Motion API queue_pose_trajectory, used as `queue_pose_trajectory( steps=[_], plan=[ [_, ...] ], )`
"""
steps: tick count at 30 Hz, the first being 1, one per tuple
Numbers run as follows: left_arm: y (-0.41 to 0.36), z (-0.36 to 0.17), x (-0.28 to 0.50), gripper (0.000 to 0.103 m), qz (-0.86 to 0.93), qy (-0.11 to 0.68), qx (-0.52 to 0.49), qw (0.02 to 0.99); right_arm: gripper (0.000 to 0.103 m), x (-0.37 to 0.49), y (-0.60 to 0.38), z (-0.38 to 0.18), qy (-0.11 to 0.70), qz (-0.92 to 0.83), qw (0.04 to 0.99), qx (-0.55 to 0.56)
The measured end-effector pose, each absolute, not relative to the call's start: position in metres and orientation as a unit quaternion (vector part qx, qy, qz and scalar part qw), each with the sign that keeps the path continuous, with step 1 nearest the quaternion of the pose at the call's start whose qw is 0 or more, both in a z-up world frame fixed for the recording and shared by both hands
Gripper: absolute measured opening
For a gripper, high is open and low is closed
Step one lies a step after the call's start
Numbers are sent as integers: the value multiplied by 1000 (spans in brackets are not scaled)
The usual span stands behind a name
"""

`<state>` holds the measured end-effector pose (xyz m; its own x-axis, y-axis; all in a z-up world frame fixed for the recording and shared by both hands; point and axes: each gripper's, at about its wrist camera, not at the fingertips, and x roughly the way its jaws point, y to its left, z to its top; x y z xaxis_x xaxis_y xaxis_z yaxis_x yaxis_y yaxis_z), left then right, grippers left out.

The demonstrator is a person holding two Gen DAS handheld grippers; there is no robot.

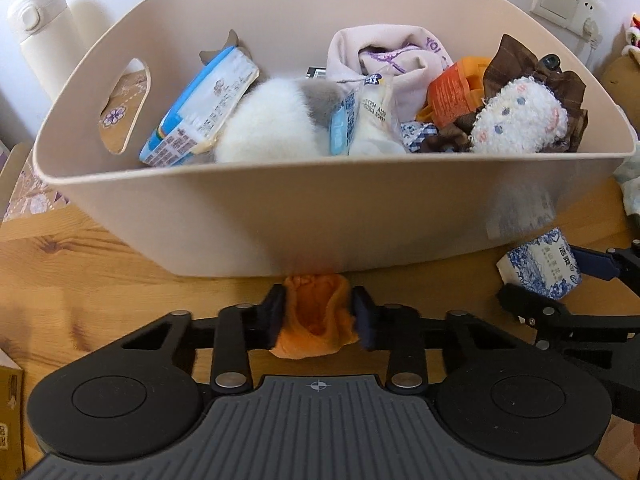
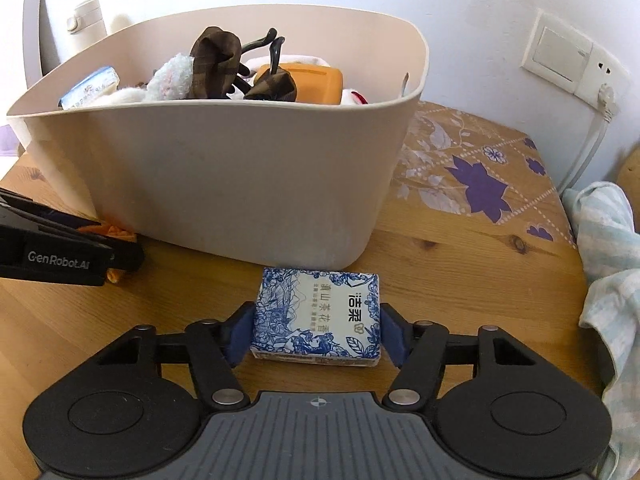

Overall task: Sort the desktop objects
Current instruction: 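Grasp the orange cloth with the left gripper while the right grasps the patterned tissue box, then carry the orange cloth and tissue box over the cream basket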

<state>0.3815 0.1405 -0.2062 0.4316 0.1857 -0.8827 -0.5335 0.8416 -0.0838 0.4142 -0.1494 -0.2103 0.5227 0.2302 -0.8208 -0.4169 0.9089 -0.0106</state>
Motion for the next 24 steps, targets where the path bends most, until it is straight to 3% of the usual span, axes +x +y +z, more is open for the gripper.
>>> queue_pose_trajectory(
  steps=[3, 5, 24],
  plan=[
    [138, -205, 377, 20, 213, 489, -184, 826, 61, 413, -152, -209, 458, 190, 863, -100],
    [136, -205, 374, 18, 210, 492, -188, 824, 61, 408, -154, -207, 461, 195, 860, -102],
    [135, -149, 307, 16, 189, 465, -176, 847, 61, 369, -201, -145, 426, 211, 878, -61]
  ],
)
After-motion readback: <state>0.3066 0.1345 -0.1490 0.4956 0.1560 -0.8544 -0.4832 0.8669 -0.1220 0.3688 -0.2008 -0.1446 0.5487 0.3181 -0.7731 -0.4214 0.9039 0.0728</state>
